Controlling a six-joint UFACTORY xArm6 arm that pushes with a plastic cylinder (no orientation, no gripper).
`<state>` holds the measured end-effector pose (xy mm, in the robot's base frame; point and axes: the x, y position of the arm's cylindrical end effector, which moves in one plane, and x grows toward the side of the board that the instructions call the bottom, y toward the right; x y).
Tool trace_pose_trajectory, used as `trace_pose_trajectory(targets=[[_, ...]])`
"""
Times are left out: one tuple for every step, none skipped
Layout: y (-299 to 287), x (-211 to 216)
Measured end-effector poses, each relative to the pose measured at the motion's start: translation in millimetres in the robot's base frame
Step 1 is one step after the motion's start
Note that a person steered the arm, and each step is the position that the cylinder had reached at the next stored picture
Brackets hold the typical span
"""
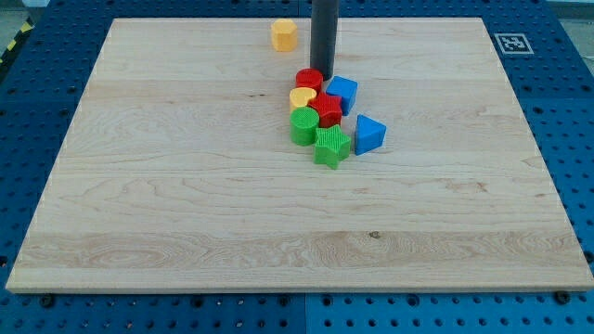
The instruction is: Push the red circle into the yellow heart
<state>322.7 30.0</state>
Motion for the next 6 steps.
trace_pose_trajectory(targets=[[0.0,2.6],[-1.8,12.1],[-15.9,17.5],[-29.2,16.8],[-19.6,3.7],[6.0,-8.6]])
